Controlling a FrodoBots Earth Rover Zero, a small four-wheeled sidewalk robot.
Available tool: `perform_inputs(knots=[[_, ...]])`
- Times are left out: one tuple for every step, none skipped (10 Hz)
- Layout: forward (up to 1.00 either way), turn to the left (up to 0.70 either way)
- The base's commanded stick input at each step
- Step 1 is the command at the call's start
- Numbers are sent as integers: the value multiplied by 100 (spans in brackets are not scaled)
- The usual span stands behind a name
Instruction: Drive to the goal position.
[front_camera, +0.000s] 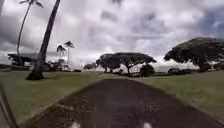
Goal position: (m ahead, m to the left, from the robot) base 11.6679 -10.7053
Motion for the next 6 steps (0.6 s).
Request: perform_inputs(knots=[[100, 0], [100, 0], [100, 0], [100, 0], [100, 0], [100, 0]])
